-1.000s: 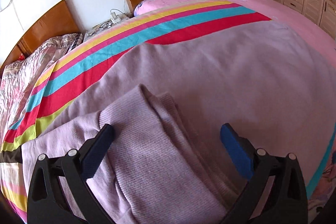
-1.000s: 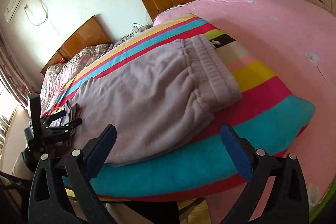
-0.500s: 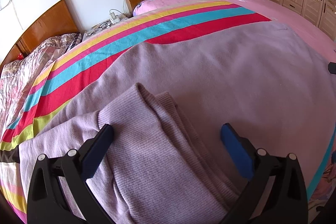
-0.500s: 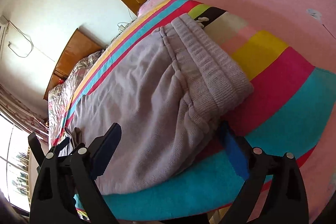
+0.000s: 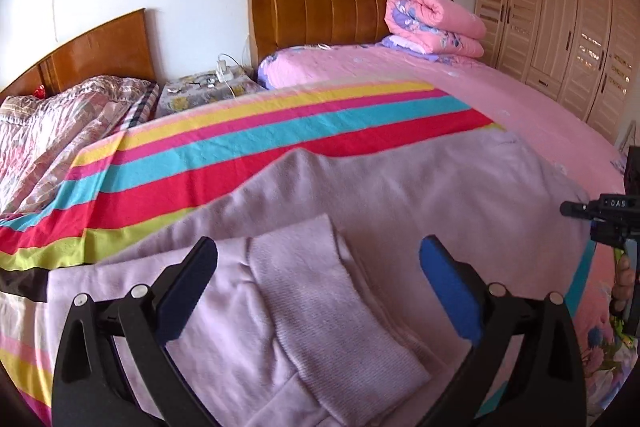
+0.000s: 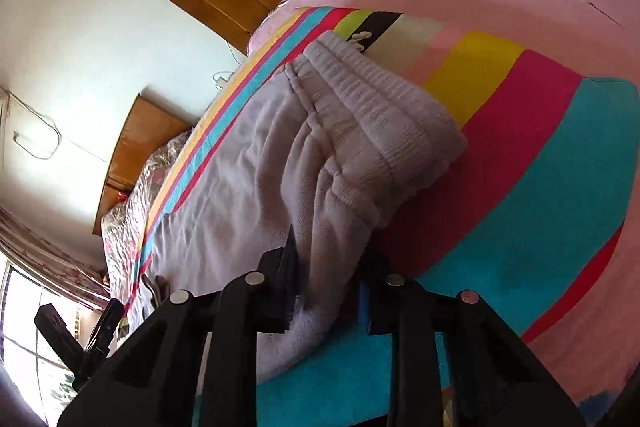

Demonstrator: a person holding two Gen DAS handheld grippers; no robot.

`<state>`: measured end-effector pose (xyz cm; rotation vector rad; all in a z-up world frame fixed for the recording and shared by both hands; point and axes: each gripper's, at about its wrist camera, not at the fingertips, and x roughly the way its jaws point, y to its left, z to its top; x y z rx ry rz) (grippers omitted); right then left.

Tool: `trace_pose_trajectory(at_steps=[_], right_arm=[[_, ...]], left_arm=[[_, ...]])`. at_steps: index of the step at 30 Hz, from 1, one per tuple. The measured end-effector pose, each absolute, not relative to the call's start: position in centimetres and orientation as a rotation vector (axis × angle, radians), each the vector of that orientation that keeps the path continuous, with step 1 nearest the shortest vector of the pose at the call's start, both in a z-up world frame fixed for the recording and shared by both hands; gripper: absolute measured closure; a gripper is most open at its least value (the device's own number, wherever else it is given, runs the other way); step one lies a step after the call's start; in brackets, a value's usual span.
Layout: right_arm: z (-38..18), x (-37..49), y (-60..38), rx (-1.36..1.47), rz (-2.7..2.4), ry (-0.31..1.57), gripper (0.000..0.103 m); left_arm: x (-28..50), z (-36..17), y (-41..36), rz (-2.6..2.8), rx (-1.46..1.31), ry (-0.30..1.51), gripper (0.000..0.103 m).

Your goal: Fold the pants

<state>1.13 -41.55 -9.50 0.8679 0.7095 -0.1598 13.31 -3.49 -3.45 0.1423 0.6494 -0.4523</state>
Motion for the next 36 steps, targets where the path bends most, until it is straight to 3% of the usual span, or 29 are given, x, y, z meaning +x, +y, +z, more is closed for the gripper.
trace_pose_trajectory(at_steps=[4, 9, 12, 17, 19, 21, 26, 29, 36], right_arm=[[-1.7, 2.4, -34.5, 0.463, -0.145, 0.59, 0.082], [5.8, 5.0, -18.4, -0.086, 0.129, 0.466, 0.082], [4.5, 5.1, -7.6, -0.355, 0.389, 0.49, 0.082], [-5.4, 3.0, 3.7, -0.72, 0.72, 0.704, 0.081], [-7.8, 1.9, 4.9, -0.795, 0.729, 0.703, 0.063], [-7.5, 1.2, 4.6, -0.778, 0.764, 0.716, 0.038], [-4.1, 0.6, 1.0, -0.553, 0.774, 0.71, 0.037], [-2.8, 1.4, -0.5, -0.461, 0.718, 0.684, 0.043], [-4.5, 1.2, 3.2, -0.566, 0.775, 0.621, 0.043]], left_arm=[[12.7, 0.0, 3.3, -0.292, 0.079, 0.58, 0.002], [11.0, 1.3, 13.7, -0.067, -0.055, 0.562, 0.002], [9.1, 1.2, 19.0, 0.043, -0.127, 0.572, 0.002], [5.8, -0.3, 24.6, 0.088, -0.22, 0.63, 0.002], [5.0, -1.5, 25.3, 0.042, -0.258, 0.672, 0.002], [4.4, -2.3, 25.2, -0.016, -0.289, 0.706, 0.002], [4.8, -3.6, 22.5, -0.26, -0.432, 0.773, 0.002], [5.5, -4.2, 19.9, -0.399, -0.476, 0.837, 0.002], [7.0, -5.8, 17.7, -0.391, -0.508, 0.947, 0.003]])
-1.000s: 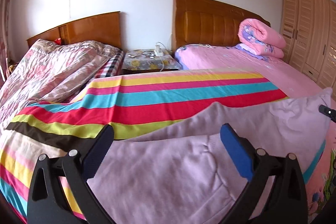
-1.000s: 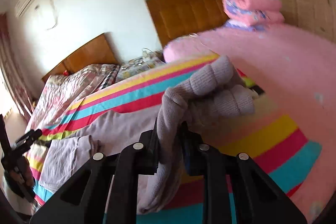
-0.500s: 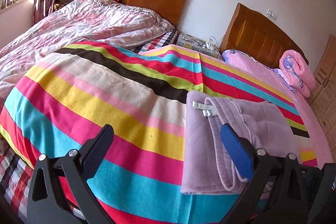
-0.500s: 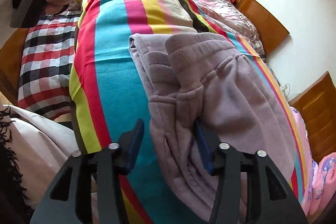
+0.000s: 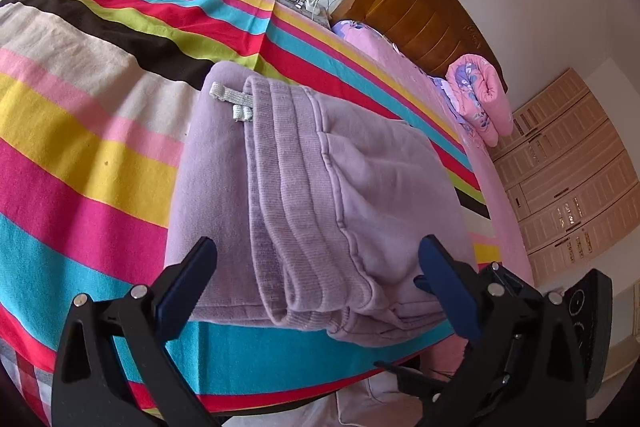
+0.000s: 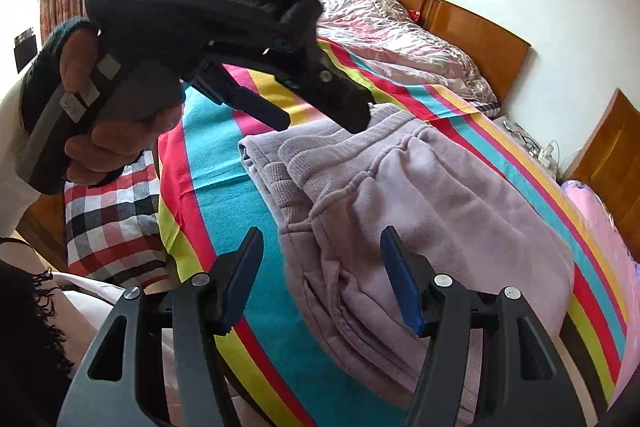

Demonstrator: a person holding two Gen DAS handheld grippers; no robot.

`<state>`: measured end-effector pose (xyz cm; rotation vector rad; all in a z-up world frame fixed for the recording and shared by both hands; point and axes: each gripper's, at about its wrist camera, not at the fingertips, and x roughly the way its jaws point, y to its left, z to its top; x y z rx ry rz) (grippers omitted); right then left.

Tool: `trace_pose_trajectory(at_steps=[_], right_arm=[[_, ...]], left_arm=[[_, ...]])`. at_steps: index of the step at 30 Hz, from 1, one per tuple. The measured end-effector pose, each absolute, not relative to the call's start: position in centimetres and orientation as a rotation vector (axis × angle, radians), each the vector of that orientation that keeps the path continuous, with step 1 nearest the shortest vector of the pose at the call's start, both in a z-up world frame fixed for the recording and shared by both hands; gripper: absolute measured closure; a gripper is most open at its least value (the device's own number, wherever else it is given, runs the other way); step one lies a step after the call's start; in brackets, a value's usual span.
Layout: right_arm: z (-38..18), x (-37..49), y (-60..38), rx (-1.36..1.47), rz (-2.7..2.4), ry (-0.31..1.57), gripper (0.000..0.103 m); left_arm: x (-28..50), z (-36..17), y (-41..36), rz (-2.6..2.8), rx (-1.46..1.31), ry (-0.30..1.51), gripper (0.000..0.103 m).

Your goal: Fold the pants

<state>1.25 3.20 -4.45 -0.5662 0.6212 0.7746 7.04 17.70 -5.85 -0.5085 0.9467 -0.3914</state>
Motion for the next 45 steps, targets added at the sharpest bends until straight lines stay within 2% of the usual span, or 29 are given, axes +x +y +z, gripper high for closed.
trace_pose_trajectory(at_steps=[8, 9, 10, 11, 12, 14, 21, 26, 28, 32, 34, 35, 36, 38, 41, 45], right_arm=[[-8.1, 2.3, 6.2, -0.776, 0.769, 0.576, 0.043], [-8.2, 2.3, 6.0, -0.781, 0.759, 0.565, 0.055], [-8.1, 2.3, 5.8, -0.774, 0.757, 0.56, 0.058], [-7.8, 2.3, 5.5, -0.747, 0.774, 0.558, 0.068], [-7.3, 2.2, 5.2, -0.719, 0.785, 0.54, 0.075], [-6.4, 1.5, 5.0, -0.709, 0.764, 0.48, 0.08], [-3.5, 0.0, 4.3, -0.655, 0.687, 0.342, 0.082], [-3.7, -0.7, 4.9, -0.719, 0.656, 0.308, 0.082], [-4.0, -0.8, 5.2, -0.732, 0.65, 0.308, 0.082], [-4.9, -0.4, 5.4, -0.746, 0.653, 0.364, 0.078], [-4.6, 0.0, 4.5, -0.694, 0.681, 0.403, 0.073], [-4.1, 0.1, 3.6, -0.65, 0.682, 0.406, 0.061], [-3.6, 0.2, 2.5, -0.602, 0.671, 0.405, 0.053], [-2.5, 0.0, -0.5, -0.493, 0.63, 0.401, 0.051], [-1.6, -1.1, -6.2, -0.352, 0.51, 0.403, 0.041], [-3.5, -3.0, -13.4, -0.198, 0.365, 0.486, 0.038]], left_arm=[[6.2, -5.2, 19.4, -0.363, -0.514, 0.908, 0.003], [6.1, -5.2, 19.6, -0.367, -0.517, 0.907, 0.002], [6.1, -5.4, 19.7, -0.372, -0.523, 0.908, 0.002], [6.2, -5.5, 19.9, -0.378, -0.531, 0.911, 0.002], [6.3, -5.7, 20.1, -0.383, -0.54, 0.915, 0.002], [6.6, -6.1, 20.2, -0.394, -0.559, 0.926, 0.002], [8.5, -5.8, 18.3, -0.47, -0.578, 1.023, 0.002], [11.5, -6.9, 16.9, -0.592, -0.722, 1.097, 0.002], [13.0, -7.8, 16.0, -0.61, -0.746, 1.144, 0.006], [14.6, -9.1, 14.5, -0.571, -0.7, 1.178, 0.057], [14.6, -9.3, 14.5, -0.557, -0.677, 1.159, 0.065], [14.5, -9.4, 14.6, -0.558, -0.674, 1.15, 0.067], [14.4, -9.7, 14.8, -0.555, -0.672, 1.147, 0.068], [14.3, -10.0, 14.9, -0.557, -0.675, 1.145, 0.068], [14.4, -10.2, 14.9, -0.564, -0.667, 1.134, 0.068], [14.5, -10.1, 14.7, -0.561, -0.648, 1.13, 0.068]])
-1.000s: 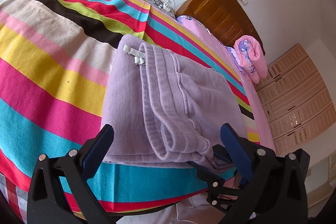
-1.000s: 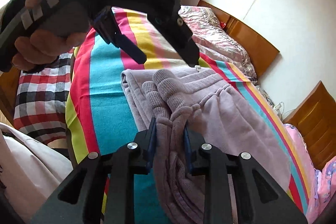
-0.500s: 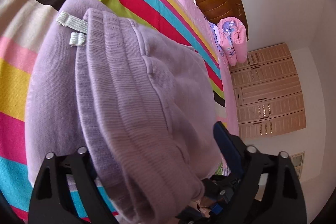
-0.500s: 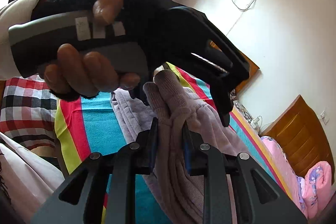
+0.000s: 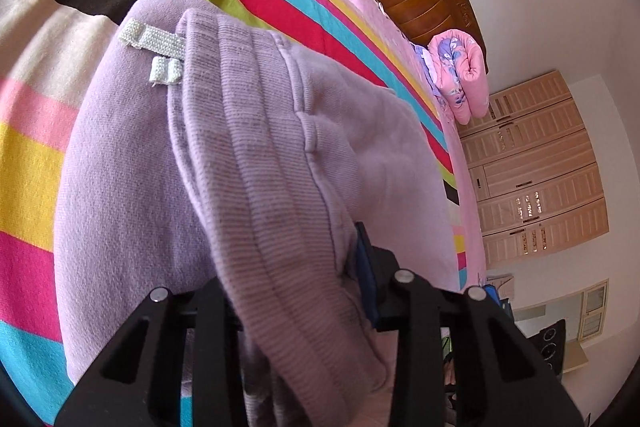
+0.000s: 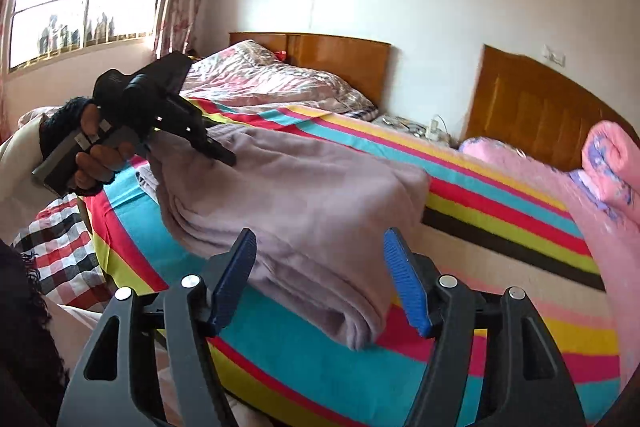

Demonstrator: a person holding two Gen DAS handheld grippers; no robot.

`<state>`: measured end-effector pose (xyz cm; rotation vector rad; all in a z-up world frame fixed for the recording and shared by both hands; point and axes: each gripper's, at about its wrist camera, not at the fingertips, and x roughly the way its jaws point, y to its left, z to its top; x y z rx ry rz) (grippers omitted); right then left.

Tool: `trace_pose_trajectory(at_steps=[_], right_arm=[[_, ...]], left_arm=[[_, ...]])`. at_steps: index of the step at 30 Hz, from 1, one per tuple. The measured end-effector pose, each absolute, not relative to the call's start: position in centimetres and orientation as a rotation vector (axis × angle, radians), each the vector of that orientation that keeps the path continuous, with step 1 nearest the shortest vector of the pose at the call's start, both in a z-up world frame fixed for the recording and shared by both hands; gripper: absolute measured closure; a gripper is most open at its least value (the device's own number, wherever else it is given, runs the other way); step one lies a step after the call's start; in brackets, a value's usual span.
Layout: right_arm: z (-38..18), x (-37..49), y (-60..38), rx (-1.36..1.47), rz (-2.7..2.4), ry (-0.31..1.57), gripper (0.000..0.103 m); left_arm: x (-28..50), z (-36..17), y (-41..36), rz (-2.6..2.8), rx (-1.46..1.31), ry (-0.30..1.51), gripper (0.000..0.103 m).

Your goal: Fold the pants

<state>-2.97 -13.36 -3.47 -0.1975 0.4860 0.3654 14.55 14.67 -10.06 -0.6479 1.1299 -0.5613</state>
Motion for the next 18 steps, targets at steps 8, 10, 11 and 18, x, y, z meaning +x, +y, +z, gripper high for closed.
trace_pose_trajectory(at_steps=[8, 10, 11, 18], right_arm=[[-8.6, -0.9, -15.6, -0.134, 0.252, 0.584, 0.038], [-9.1, 0.0, -15.1, -0.142, 0.219, 0.583, 0.038], [-9.4, 0.4, -15.1, -0.145, 0.209, 0.586, 0.038], [-10.2, 1.9, -14.0, -0.198, 0.168, 0.599, 0.036]], left_arm=[[13.6, -9.4, 14.2, -0.544, -0.615, 1.111, 0.068], [13.2, -8.4, 13.7, -0.537, -0.584, 1.092, 0.072], [13.1, -7.6, 13.4, -0.541, -0.568, 1.074, 0.075], [13.0, 3.4, 13.6, -0.588, -0.411, 0.857, 0.081]])
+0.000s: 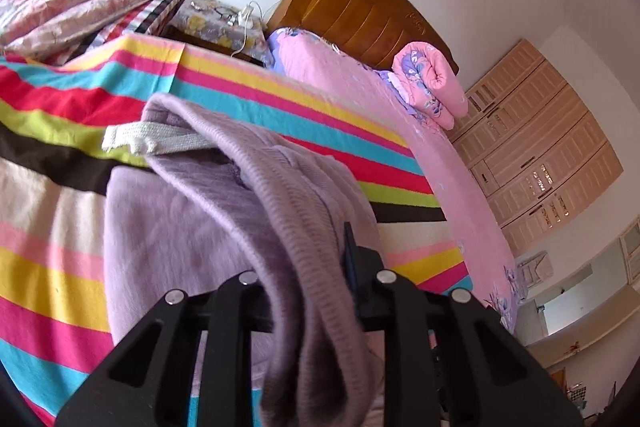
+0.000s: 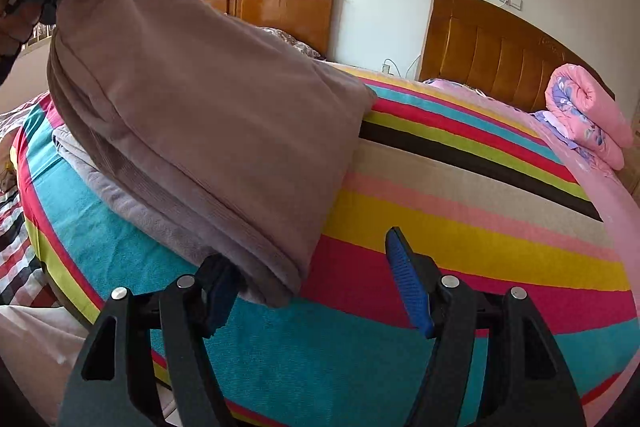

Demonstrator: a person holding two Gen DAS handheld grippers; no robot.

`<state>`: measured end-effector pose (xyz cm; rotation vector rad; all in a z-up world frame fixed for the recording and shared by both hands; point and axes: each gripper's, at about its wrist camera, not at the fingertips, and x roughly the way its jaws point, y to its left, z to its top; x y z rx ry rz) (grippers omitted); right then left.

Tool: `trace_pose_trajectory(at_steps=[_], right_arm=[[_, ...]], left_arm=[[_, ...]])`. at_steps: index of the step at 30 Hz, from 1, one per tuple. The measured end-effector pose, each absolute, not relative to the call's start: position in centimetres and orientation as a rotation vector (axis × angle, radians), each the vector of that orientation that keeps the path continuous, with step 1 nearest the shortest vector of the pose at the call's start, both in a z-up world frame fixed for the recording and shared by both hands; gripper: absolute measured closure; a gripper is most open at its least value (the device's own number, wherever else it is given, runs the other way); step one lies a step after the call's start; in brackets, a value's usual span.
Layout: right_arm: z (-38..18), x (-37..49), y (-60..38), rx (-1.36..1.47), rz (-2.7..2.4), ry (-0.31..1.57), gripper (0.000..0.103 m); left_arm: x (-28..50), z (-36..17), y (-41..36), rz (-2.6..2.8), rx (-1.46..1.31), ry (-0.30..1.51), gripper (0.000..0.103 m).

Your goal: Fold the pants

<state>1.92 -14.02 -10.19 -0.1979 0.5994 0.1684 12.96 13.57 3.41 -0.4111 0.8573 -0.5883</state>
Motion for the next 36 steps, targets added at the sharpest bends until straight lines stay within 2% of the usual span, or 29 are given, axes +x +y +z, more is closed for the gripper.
trace_pose_trajectory(at_steps=[3, 9, 13, 16, 18, 19, 20, 25, 31, 36], right_arm=[[-10.1, 1.8, -13.6, -0.218, 0.165, 0.588, 0.035], [-10.4, 2.0, -13.7, -0.195, 0.163, 0.618, 0.033], [-10.2, 2.1, -13.5, -0.205, 0.162, 0.628, 0.033], [-9.6, 2.0, -13.8, -0.196, 0.185, 0.666, 0.032], [-8.8, 1.2, -14.0, -0.215, 0.226, 0.681, 0.032], [-8.1, 0.6, -14.2, -0.211, 0.254, 0.679, 0.032], [-7.3, -0.1, -14.5, -0.193, 0.281, 0.663, 0.032], [-3.5, -0.7, -13.3, -0.146, 0.384, 0.563, 0.032], [-3.6, 3.1, -7.6, -0.245, 0.422, 0.571, 0.032], [-6.8, 4.3, -5.3, -0.298, 0.413, 0.668, 0.033]], left_arm=[[13.1, 3.8, 15.6, -0.546, -0.385, 0.856, 0.081], [13.1, -7.7, 20.3, -0.413, -0.476, 1.02, 0.08], [12.6, -9.0, 21.8, -0.469, -0.559, 0.954, 0.079], [12.3, -8.3, 21.3, -0.426, -0.506, 0.959, 0.07], [11.3, -6.6, 20.5, -0.324, -0.404, 0.934, 0.053], [10.4, -5.4, 20.2, -0.233, -0.326, 0.894, 0.038], [9.4, -4.0, 19.6, -0.161, -0.248, 0.84, 0.03], [5.5, 0.4, 13.6, -0.108, 0.042, 0.671, 0.007], [6.1, -2.8, 7.7, -0.173, 0.143, 0.721, 0.007], [5.8, -6.6, 7.8, -0.148, 0.186, 0.78, 0.008]])
